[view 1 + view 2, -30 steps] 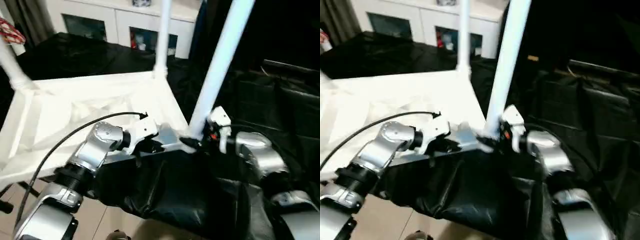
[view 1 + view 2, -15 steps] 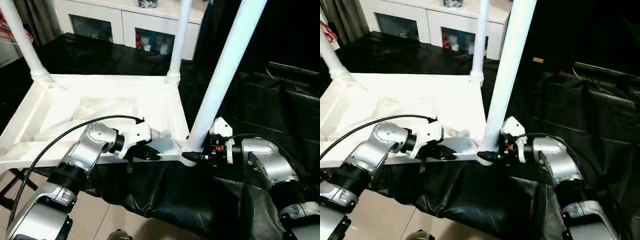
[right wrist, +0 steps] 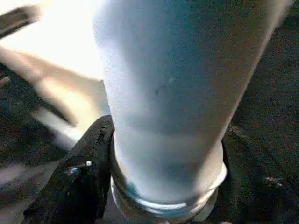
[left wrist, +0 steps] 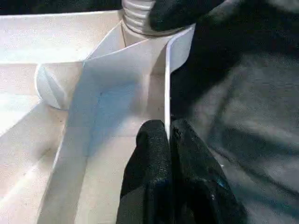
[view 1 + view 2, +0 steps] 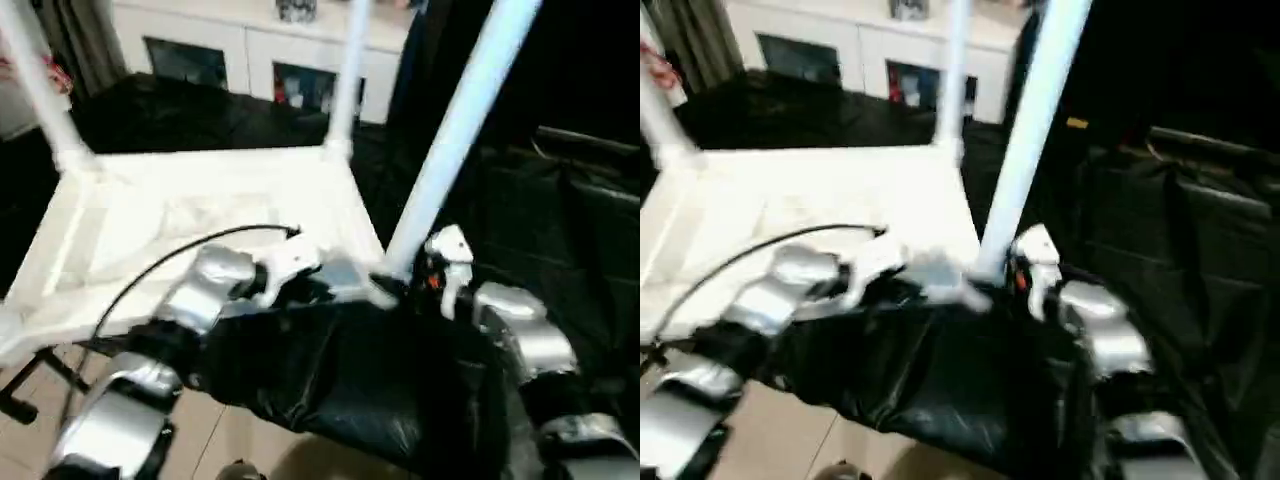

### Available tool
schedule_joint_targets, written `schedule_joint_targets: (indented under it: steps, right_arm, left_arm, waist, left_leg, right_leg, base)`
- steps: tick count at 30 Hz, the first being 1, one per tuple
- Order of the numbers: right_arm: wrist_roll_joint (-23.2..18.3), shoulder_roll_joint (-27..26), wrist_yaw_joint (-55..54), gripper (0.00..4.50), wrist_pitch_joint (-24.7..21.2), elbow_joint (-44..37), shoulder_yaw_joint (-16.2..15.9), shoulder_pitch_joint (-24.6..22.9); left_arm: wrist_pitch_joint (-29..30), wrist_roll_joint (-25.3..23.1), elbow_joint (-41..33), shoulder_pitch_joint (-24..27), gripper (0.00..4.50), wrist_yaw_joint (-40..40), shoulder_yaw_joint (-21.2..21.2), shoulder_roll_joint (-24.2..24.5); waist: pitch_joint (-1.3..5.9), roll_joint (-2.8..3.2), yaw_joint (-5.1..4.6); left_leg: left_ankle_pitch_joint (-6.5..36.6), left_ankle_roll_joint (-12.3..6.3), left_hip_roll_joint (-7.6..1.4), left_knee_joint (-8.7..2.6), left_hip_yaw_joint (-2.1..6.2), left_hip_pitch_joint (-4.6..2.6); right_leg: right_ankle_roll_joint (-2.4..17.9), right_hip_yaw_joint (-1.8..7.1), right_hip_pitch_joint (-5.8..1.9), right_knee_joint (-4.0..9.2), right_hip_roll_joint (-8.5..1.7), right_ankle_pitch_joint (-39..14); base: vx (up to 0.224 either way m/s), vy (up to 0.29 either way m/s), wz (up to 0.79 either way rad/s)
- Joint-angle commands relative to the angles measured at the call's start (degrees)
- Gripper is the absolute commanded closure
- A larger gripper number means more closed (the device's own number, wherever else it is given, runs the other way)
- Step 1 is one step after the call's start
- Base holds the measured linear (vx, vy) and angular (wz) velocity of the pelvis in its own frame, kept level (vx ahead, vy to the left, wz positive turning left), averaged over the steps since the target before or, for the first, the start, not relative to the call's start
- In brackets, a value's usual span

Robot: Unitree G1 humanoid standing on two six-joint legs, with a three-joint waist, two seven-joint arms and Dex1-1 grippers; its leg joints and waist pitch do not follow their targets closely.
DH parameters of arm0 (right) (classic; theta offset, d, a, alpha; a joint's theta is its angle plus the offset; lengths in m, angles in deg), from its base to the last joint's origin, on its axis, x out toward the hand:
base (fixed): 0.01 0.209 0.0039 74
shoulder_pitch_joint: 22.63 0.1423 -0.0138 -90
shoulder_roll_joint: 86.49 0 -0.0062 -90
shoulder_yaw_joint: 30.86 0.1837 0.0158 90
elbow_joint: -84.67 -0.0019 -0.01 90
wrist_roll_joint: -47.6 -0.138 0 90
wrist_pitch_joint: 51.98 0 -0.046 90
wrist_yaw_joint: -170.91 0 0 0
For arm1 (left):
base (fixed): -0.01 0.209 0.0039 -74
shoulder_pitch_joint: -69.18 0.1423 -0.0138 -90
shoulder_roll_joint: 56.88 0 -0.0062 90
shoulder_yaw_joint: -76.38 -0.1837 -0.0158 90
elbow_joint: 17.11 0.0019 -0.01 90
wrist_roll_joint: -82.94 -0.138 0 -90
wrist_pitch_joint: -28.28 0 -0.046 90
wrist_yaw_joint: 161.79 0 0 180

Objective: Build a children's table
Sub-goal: Rotate leg to tighten

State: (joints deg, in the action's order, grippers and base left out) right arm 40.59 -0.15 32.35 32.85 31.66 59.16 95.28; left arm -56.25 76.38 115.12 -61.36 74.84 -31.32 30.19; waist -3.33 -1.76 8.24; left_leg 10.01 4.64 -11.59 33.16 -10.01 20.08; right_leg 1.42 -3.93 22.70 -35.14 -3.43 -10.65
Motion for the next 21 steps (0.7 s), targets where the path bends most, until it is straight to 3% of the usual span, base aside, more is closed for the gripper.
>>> schedule_joint_targets:
  steps: [1, 5, 8, 9, 11, 18, 21]
  right_arm:
    - [0.5, -3.3, -3.1, 1.76, -0.5, 2.3, -2.4, 0.3]
    - [3.0, -9.5, -19.2, 1.76, -0.3, 8.5, 0.6, 3.6]
    - [3.2, -11.4, -22.9, 1.76, 1.4, 10.8, 1.0, 4.9]
    - [3.1, -12.0, -23.9, 1.41, 2.4, 11.7, 1.3, 5.3]
    - [2.6, -12.3, -23.7, 1.07, 2.8, 12.3, 1.7, 5.5]
    - [2.5, -11.1, -22.2, 0.61, 4.1, 12.6, 2.7, 6.3]
    - [3.4, -5.7, -11.6, 0.61, 4.8, 9.9, -0.5, 5.3]
  left_arm:
    - [0.5, 0.4, -0.3, -2.1, 4.50, -5.5, 0.1, -4.1]
    - [2.0, -1.3, 3.4, -4.6, 4.50, -13.9, 0.3, -9.9]
    - [1.5, -2.3, 3.9, -4.8, 4.50, -15.7, -0.4, -11.7]
    - [1.1, -2.8, 3.8, -4.6, 4.50, -16.0, -1.0, -12.1]
    - [0.7, -3.3, 3.6, -4.3, 4.50, -15.9, -1.6, -12.1]
    - [-0.8, -2.8, 2.6, -2.7, 4.50, -12.9, -1.6, -10.7]
    - [-2.7, -0.4, -0.3, -0.2, 4.50, -6.2, -0.8, -7.2]
  waist:
    - [3.64, 0.32, -0.38]
    - [3.78, 0.55, -0.69]
    - [3.96, 0.54, -0.66]
    - [4.06, 0.52, -0.68]
    - [4.02, 0.65, -0.63]
    - [3.92, 0.78, -0.78]
    - [4.07, 0.67, -0.71]
  left_leg:
    - [15.1, 1.09, -1.83, -4.07, 0.76, -0.69]
    - [12.9, 0.92, -1.69, -4.03, 0.68, -0.42]
    - [12.0, 0.53, -1.68, -3.93, 0.67, -0.34]
    - [11.0, -0.27, -1.57, -3.82, 0.54, -0.20]
    - [11.3, -0.72, -1.56, -3.83, 0.48, -0.24]
    - [13.4, -0.59, -1.75, -4.09, 0.56, -0.40]
    - [11.3, -1.68, -1.69, -3.83, 0.46, -0.04]
  right_leg:
    - [9.2, 2.91, -2.42, 5.18, -5.33, -19.0]
    - [9.7, 2.99, -2.48, 4.85, -5.11, -14.8]
    - [9.8, 3.00, -2.66, 4.64, -5.17, -12.8]
    - [10.1, 3.00, -2.78, 4.44, -5.04, -10.3]
    - [10.2, 3.00, -2.77, 4.52, -5.04, -10.3]
    - [9.7, 3.01, -2.61, 4.88, -5.09, -13.0]
    - [10.9, 2.98, -3.03, 4.38, -5.00, -8.7]
  base:
    - [0.000, 0.000, 0.00]
    - [0.000, 0.000, 0.00]
    - [0.000, 0.000, 0.00]
    - [0.000, 0.000, 0.00]
    - [0.000, 0.000, 0.00]
    - [0.000, 0.000, 0.00]
    - [0.000, 0.000, 0.00]
